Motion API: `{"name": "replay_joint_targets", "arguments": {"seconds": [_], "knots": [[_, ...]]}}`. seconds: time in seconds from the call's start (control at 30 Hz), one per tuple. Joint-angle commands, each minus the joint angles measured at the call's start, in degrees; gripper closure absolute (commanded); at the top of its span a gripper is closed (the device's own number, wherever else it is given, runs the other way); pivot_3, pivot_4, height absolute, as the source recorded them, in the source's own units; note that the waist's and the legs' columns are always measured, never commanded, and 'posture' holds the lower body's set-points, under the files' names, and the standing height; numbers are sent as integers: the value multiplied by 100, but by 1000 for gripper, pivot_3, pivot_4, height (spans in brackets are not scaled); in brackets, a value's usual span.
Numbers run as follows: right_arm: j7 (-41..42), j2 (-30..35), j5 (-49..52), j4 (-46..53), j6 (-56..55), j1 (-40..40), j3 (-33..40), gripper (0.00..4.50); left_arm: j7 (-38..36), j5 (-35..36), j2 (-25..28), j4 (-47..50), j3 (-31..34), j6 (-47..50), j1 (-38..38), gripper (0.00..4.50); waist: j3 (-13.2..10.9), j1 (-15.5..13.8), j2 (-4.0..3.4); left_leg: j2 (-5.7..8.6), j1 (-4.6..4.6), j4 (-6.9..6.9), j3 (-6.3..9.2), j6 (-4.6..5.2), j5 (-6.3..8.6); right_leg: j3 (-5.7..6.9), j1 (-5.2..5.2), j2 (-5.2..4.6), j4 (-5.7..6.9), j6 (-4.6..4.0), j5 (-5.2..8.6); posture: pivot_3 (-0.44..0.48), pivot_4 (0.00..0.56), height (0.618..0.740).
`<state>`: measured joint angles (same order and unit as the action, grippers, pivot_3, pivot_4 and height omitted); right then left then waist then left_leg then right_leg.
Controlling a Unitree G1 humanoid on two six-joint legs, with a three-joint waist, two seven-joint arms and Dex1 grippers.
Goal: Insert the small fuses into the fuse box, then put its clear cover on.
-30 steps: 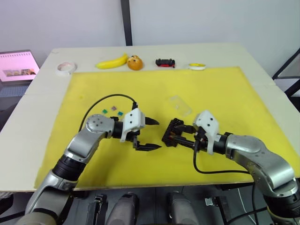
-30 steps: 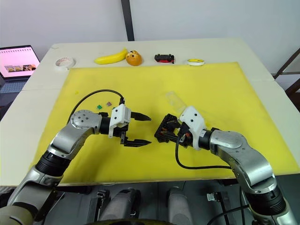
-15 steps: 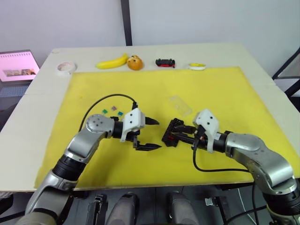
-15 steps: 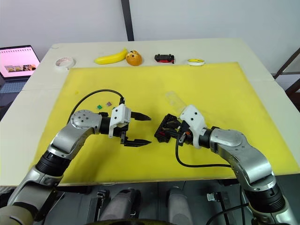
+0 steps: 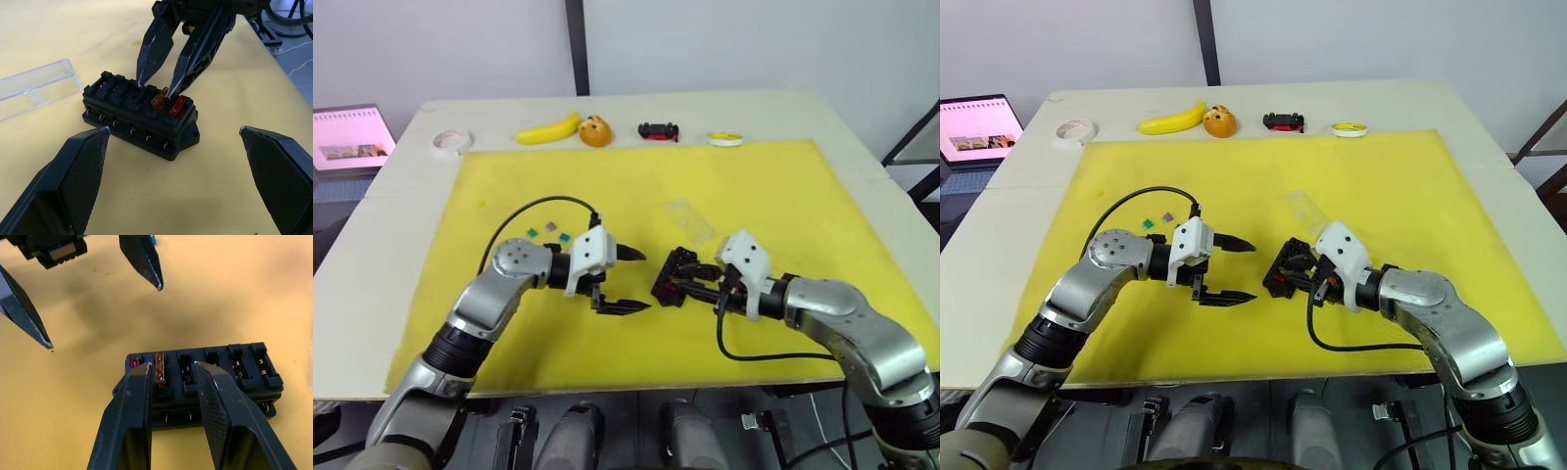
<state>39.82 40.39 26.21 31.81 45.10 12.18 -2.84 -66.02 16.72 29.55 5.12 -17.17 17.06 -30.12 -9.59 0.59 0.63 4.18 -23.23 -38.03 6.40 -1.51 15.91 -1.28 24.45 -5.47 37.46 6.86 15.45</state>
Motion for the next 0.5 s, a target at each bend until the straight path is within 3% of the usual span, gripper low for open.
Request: {"name": "replay_joint_targets", "arguments": {"seconds": [0.03, 0.5], "knots": [[-9, -48, 172, 215, -8, 135, 181, 3081, -19, 28, 8, 143, 99, -34, -112, 0, 0, 1, 0, 0, 0, 0, 0, 0, 0, 0, 0, 0, 0, 0, 0, 0, 150, 740], [48, 47, -49, 47, -235, -6, 2, 3081, -11, 0, -28, 99, 78, -77, -172, 0, 0, 1, 0, 0, 0, -1, 0, 0, 0, 0, 0, 0, 0, 0, 0, 0, 150, 740]]}}
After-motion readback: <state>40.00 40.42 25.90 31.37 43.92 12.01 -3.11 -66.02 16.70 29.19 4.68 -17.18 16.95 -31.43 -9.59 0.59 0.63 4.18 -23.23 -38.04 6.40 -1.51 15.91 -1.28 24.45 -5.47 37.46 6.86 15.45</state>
